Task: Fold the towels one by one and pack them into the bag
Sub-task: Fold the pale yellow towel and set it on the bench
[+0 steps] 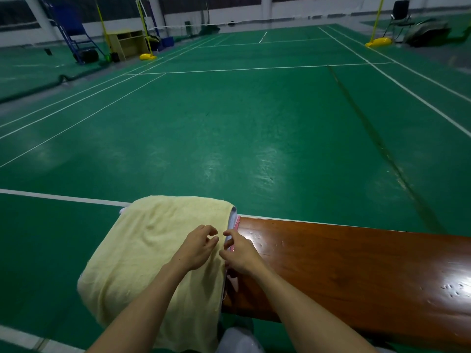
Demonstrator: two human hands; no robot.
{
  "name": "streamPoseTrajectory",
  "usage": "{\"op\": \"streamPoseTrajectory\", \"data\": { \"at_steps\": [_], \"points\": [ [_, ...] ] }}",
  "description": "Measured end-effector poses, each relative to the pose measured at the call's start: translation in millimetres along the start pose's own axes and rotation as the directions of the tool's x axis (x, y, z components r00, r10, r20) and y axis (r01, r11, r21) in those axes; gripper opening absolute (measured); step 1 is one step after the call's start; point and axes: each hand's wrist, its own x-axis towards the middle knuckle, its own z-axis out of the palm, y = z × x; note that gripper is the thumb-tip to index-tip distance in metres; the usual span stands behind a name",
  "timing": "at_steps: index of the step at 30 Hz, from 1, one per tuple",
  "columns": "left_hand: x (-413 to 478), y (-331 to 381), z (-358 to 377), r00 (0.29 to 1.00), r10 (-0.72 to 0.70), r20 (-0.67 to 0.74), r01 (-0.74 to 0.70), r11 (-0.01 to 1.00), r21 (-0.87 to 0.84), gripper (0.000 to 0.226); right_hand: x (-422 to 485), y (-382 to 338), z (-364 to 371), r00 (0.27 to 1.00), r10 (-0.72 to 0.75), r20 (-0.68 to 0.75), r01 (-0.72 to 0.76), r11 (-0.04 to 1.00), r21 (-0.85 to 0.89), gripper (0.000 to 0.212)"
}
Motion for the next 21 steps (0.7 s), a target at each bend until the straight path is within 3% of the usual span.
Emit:
{"op": "streamPoseTrajectory", "data": {
  "at_steps": [9, 15, 21],
  "points": [
    [3, -2, -1, 1.0, 0.015, -0.001, -0.015, 1.0, -0.004, 0.027, 1, -2, -2, 0.996, -0.083, 0.017, 0.083, 0.996, -0.023, 0.051],
    [6, -2, -4, 1.0, 0.027, 0.001, -0.027, 1.0, 0.001, 0.028, 10, -2, 0, 0.996, 0.045, 0.071, -0.062, 0.966, 0.252, 0.06],
    [7, -3, -6, 1.0, 0.03, -0.003, -0.03, 1.0, 0.004, 0.025, 14, -7, -3, 0.984, 0.123, 0.125, -0.166, 0.882, 0.441, 0.049]
  ]
}}
